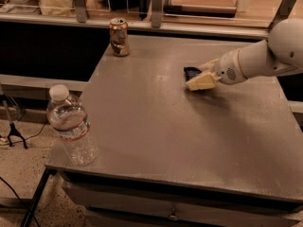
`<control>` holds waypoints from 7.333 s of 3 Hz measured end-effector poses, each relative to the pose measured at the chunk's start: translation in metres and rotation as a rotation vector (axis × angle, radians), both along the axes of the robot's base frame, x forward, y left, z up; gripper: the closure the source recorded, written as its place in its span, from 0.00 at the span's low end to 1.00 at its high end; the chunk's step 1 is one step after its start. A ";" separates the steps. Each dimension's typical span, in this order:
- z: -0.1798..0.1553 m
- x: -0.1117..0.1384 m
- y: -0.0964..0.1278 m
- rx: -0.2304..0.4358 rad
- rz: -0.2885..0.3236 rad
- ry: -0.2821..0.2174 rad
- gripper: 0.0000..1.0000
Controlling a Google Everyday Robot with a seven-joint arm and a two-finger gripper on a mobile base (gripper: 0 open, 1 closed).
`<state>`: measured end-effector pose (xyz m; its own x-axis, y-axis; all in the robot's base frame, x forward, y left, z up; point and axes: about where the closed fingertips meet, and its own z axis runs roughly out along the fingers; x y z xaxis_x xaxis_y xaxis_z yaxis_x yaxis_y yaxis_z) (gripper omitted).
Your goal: Move rxbar blueberry near water bottle
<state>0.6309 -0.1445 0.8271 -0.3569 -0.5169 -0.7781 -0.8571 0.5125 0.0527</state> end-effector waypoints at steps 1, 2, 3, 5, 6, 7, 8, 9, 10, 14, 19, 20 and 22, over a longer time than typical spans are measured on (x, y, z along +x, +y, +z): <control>0.000 0.000 0.000 0.000 0.000 0.000 1.00; 0.000 0.000 0.000 0.000 0.000 0.000 1.00; 0.031 -0.011 0.005 -0.015 0.072 -0.087 1.00; 0.109 -0.047 0.014 -0.031 0.241 -0.285 1.00; 0.109 -0.047 0.014 -0.031 0.244 -0.286 1.00; 0.104 -0.048 0.019 -0.007 0.279 -0.265 1.00; 0.093 -0.073 0.037 0.026 0.371 -0.228 1.00; 0.079 -0.110 0.062 0.075 0.460 -0.199 1.00; 0.072 -0.142 0.085 0.134 0.534 -0.214 1.00; 0.061 -0.186 0.148 0.200 0.816 -0.394 1.00; 0.055 -0.216 0.182 0.234 1.125 -0.701 1.00; 0.050 -0.225 0.189 0.248 1.183 -0.720 1.00; 0.042 -0.232 0.199 0.276 1.225 -0.723 0.83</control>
Offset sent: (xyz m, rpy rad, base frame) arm -0.0105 0.0090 0.0657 -0.1302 -0.1975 0.1532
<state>0.3991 0.0545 0.8694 0.6977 -0.0100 -0.7164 -0.6228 -0.5028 -0.5995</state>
